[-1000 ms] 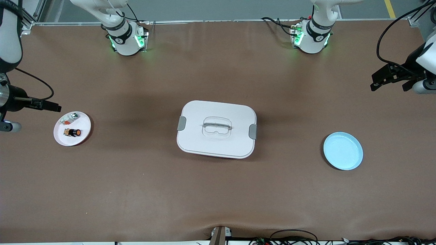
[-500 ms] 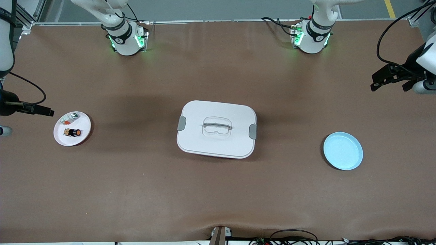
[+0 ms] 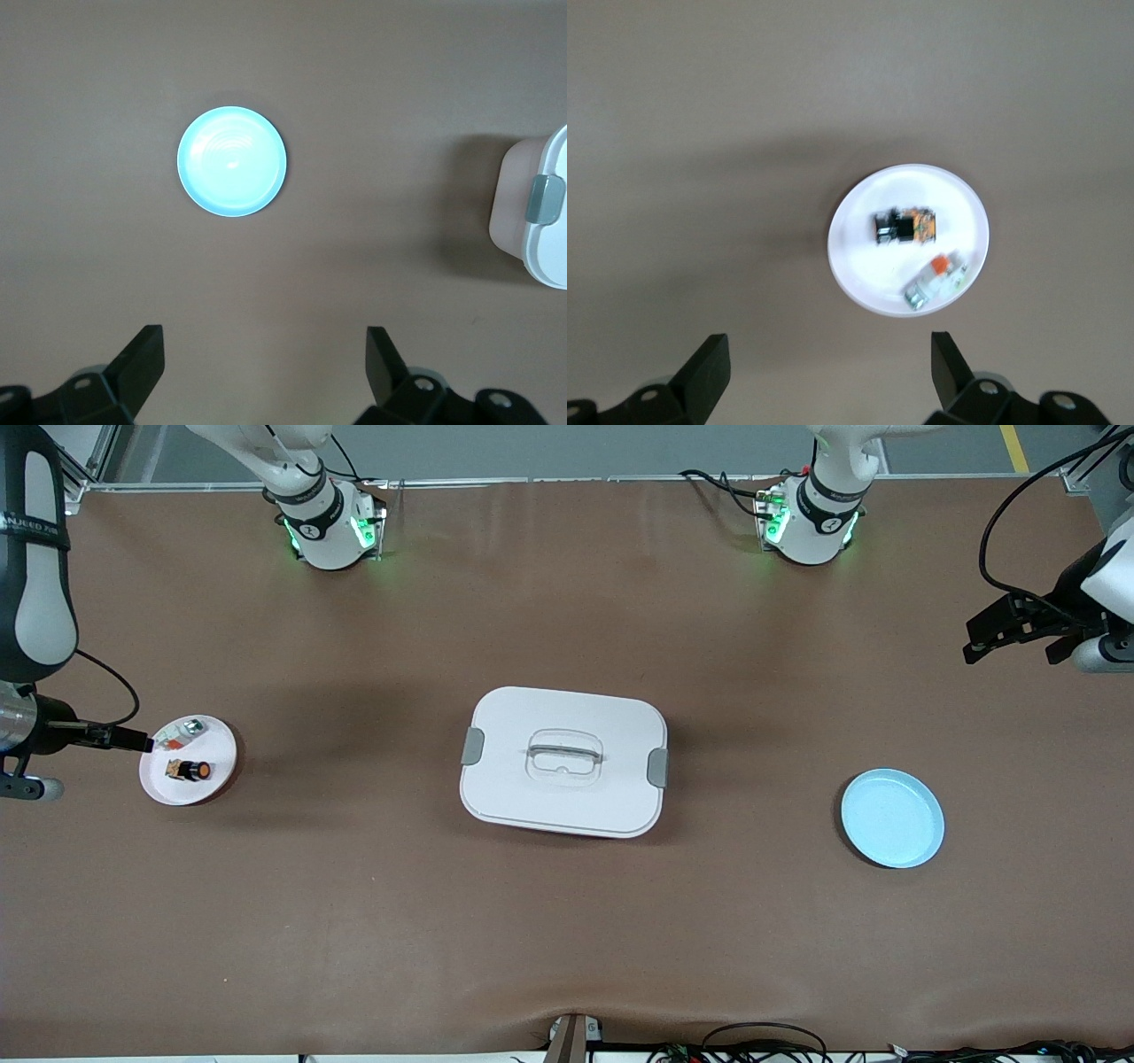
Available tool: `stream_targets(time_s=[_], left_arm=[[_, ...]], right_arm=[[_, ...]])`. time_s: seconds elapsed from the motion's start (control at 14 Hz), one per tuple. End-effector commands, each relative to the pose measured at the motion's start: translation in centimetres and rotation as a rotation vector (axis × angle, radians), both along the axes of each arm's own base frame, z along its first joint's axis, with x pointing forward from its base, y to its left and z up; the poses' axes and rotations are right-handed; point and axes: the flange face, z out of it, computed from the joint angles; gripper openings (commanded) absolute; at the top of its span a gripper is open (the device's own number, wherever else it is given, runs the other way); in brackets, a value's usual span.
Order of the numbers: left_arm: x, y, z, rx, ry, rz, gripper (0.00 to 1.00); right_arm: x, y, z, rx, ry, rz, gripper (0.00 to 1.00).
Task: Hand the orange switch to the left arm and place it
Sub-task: 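Lower the right gripper and grasp the black-orange switch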
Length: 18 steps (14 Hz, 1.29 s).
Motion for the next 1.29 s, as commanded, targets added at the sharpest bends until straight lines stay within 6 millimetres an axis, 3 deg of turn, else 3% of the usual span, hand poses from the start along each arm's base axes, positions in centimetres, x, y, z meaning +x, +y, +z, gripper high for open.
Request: stream_targets(time_s=[0.0,0.64,0.93,1.21], left_arm=[[-0.1,0.2,0.3,0.022,0.004,-0.019,1.0],[-0.1,0.2,0.4,0.022,0.001,-0.019,1.0],[-0.1,-0.1,0.4,0.022,0.001,-0.024,1.0],[-0.1,-0.1,0.6,0.024,-0.002,-0.025,1.0]], right_arm=[[-0.5,-1.7,-3.5,-0.01,-0.028,0.049,1.0],[0.9,-5.7,-14.5,-0.006,-0.066,0.142,1.0],[0.1,-6.6,-17.6,0.0,-0.056,0.128,1.0],[-1.6,-6.2,-20.1,0.0,-0.066,0.126,1.0]])
